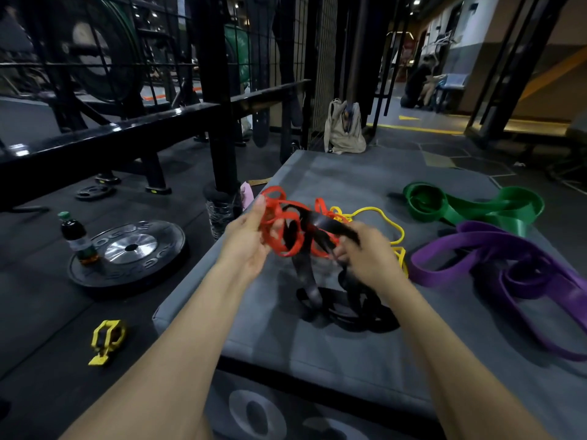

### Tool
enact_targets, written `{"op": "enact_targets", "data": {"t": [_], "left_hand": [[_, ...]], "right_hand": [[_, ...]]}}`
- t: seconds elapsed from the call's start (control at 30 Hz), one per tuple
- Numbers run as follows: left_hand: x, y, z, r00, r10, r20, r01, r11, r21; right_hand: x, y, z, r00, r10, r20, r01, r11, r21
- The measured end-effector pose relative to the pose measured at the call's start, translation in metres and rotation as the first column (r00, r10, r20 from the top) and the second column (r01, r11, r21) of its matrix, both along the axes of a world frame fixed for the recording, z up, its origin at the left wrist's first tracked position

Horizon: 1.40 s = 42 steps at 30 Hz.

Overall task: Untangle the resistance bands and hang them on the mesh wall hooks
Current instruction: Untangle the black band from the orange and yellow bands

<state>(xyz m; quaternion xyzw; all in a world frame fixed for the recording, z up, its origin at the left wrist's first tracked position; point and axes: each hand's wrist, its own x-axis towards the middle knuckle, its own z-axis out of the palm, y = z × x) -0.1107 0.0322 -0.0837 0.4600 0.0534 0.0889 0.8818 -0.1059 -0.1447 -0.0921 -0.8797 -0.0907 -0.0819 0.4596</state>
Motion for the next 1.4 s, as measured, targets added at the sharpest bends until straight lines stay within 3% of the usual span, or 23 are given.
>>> {"op": "enact_targets", "data": {"t": [0.07, 0.17, 0.37, 0.43, 0.5, 0.57, 0.67, 0.8, 0.87, 0.97, 1.03, 1.2, 1.3, 1.4], "left_hand": [[0.005, 0.011, -0.004, 0.979, 0.197, -0.047, -0.183, 0.960, 0.212], [0.011, 0.023, -0.014, 0.939, 0.341, -0.040, -0.292, 0.855, 0.428], [0.015, 0.030, -0.024, 0.923, 0.386, 0.003, -0.330, 0.786, 0.522], [0.016, 0.032, -0.024, 0.926, 0.378, 0.018, -0.335, 0.795, 0.506], [0.016, 0.032, -0.025, 0.932, 0.362, 0.036, -0.332, 0.805, 0.492], [0.016, 0.031, -0.024, 0.939, 0.342, 0.035, -0.320, 0.830, 0.456], [0.018, 0.032, -0.024, 0.957, 0.290, 0.010, -0.276, 0.897, 0.346], [0.017, 0.030, -0.025, 0.964, 0.265, 0.025, -0.255, 0.891, 0.375], [0.015, 0.030, -0.025, 0.961, 0.270, 0.060, -0.270, 0.866, 0.420], [0.012, 0.028, -0.021, 0.960, 0.262, 0.095, -0.278, 0.866, 0.416], [0.009, 0.024, -0.018, 0.966, 0.238, 0.103, -0.259, 0.897, 0.358], [0.007, 0.015, -0.015, 0.982, 0.160, 0.101, -0.183, 0.942, 0.280], [0.007, 0.017, -0.015, 0.987, 0.150, 0.055, -0.159, 0.965, 0.209], [0.009, 0.022, -0.017, 0.988, 0.147, 0.037, -0.151, 0.961, 0.232]], "right_hand": [[0.006, -0.022, 0.005, 0.994, -0.111, 0.007, 0.111, 0.993, 0.045], [0.012, -0.047, 0.004, 0.965, -0.259, 0.035, 0.259, 0.966, 0.015], [0.015, -0.045, -0.007, 0.972, -0.231, -0.046, 0.223, 0.966, -0.132], [0.012, -0.046, -0.007, 0.981, -0.178, -0.072, 0.150, 0.944, -0.294], [0.005, -0.044, -0.006, 0.989, 0.019, -0.146, -0.087, 0.879, -0.469], [-0.002, -0.037, -0.007, 0.942, 0.213, -0.260, -0.322, 0.793, -0.517], [-0.007, -0.026, -0.009, 0.919, 0.272, -0.286, -0.376, 0.824, -0.424], [-0.007, -0.021, -0.007, 0.905, 0.329, -0.271, -0.360, 0.930, -0.072], [-0.003, -0.021, -0.007, 0.950, 0.249, -0.189, -0.266, 0.961, -0.073], [0.002, -0.019, -0.010, 0.998, 0.066, -0.014, -0.067, 0.973, -0.220], [0.006, -0.011, -0.015, 0.997, 0.066, 0.025, -0.058, 0.968, -0.246], [0.009, 0.025, -0.018, 0.968, 0.242, 0.073, -0.236, 0.968, -0.084], [0.018, 0.037, -0.018, 0.974, 0.226, 0.014, -0.226, 0.971, 0.073], [0.031, 0.035, -0.017, 0.989, 0.139, 0.055, -0.145, 0.982, 0.123]]}}
